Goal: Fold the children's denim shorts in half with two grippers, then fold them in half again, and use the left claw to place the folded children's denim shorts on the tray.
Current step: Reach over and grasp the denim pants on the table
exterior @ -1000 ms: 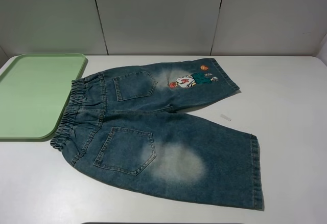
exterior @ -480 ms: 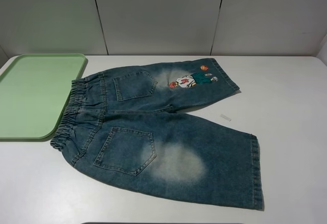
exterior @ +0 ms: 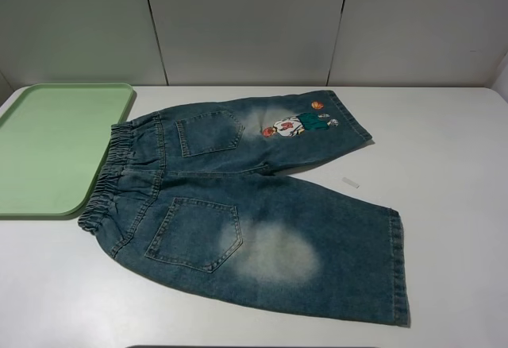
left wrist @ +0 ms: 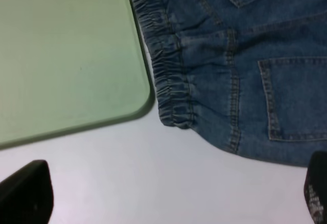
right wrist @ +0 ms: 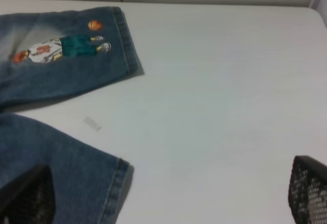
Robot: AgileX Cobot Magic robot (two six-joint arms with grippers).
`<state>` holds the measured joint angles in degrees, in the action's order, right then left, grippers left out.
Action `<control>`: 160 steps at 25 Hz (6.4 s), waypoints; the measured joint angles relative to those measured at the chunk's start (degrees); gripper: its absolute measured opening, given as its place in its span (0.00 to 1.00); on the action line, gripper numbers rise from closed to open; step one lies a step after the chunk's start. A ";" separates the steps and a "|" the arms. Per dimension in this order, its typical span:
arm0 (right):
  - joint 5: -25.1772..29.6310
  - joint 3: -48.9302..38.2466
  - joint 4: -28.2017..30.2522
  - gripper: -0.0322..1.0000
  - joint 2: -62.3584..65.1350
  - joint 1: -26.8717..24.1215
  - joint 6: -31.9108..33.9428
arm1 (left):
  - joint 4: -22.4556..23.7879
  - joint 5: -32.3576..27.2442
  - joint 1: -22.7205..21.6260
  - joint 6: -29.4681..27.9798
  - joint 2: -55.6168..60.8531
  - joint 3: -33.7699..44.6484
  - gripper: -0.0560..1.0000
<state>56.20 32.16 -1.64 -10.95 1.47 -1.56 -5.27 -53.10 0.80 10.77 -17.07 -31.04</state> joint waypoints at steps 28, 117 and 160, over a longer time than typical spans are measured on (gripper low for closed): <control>-4.91 0.00 -7.65 0.70 -11.75 1.06 -10.46 | -0.11 9.08 6.38 9.36 -20.57 -3.22 0.98; -14.35 0.10 -2.74 0.70 -60.13 40.66 -25.68 | 9.01 16.94 26.09 33.49 -50.29 3.37 0.96; -29.89 -10.70 -2.59 0.70 -68.10 40.66 -28.72 | 10.31 31.26 26.09 43.88 -67.40 3.37 0.94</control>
<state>26.30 21.46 -4.23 -79.05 42.13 -30.28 5.03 -21.84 26.89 54.65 -84.47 -27.67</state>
